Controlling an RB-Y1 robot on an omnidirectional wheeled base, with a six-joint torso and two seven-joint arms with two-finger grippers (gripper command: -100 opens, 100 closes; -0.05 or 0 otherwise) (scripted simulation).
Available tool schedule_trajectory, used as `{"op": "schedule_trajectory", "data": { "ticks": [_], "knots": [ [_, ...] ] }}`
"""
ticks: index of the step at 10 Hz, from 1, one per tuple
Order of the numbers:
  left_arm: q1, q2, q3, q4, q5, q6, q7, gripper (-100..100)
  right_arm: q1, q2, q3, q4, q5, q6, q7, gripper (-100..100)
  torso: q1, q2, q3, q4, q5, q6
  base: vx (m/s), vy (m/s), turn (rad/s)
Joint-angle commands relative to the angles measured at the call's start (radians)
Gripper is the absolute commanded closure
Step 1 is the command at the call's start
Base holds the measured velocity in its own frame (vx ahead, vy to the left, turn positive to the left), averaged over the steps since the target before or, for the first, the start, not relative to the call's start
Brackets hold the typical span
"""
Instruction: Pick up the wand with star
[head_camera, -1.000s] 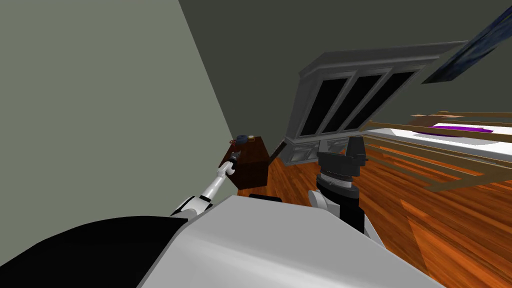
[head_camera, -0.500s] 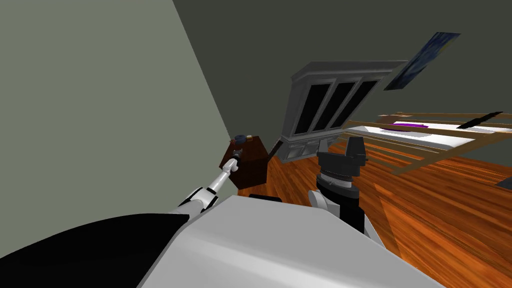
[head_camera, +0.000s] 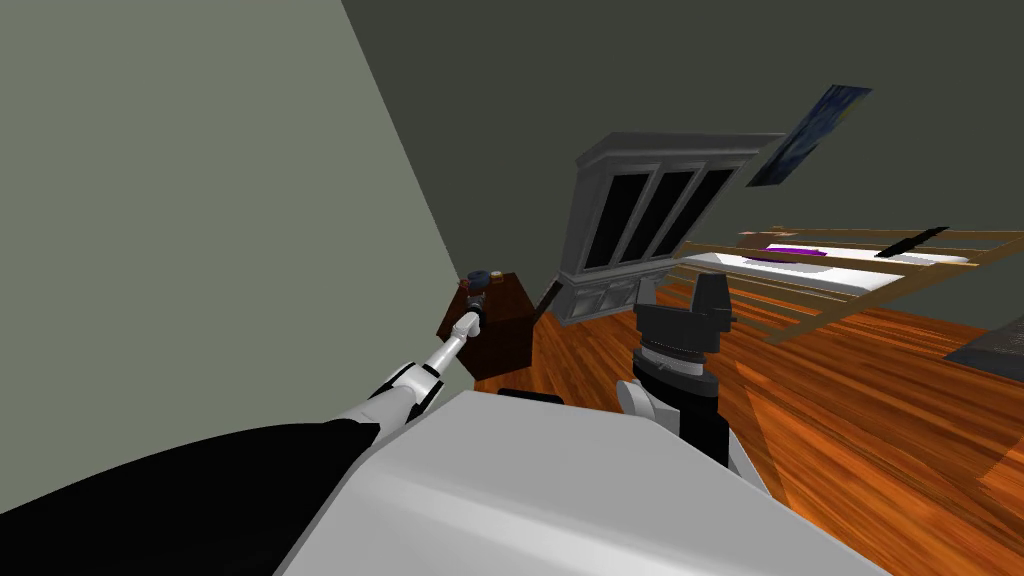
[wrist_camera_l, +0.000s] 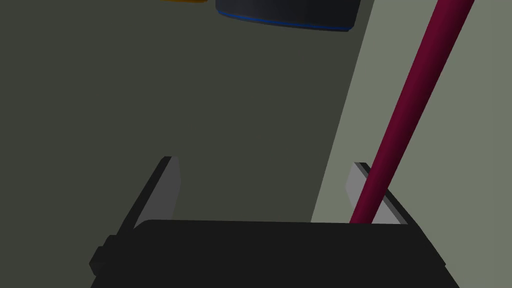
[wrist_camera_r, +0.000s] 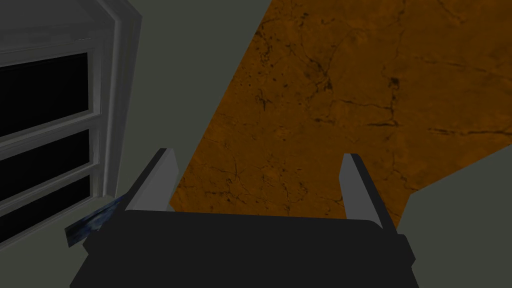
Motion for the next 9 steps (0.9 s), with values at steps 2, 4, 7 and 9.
{"op": "schedule_trajectory", "data": {
  "ticks": [2,4,7,9],
  "knots": [
    [-0.001,-0.001,-0.002,-0.001,-0.003,0.010,0.000,-100,0.000,0.000,0.000,0.000,0.000,0.000,0.000,0,0.000,0.000,0.000,0.000,0.000,0.000,-0.001,-0.003,-0.007],
    [-0.001,-0.001,-0.002,-0.001,-0.003,0.010,0.000,-100,0.000,0.000,0.000,0.000,0.000,0.000,0.000,0,0.001,-0.001,0.000,0.000,0.000,0.000,0.005,0.015,0.040],
    [-0.045,-0.025,0.048,0.049,0.046,-0.040,-0.050,-100,0.000,0.000,0.000,0.000,0.000,0.000,0.000,0,0.000,0.000,0.000,0.000,0.000,0.000,0.008,-0.024,0.071],
    [-0.045,-0.025,0.055,0.074,0.046,-0.077,-0.104,-100,0.000,0.000,0.000,0.000,0.000,0.000,0.000,0,-0.004,-0.003,-0.002,-0.001,-0.001,0.000,0.035,-0.058,0.094]
  ]
}}
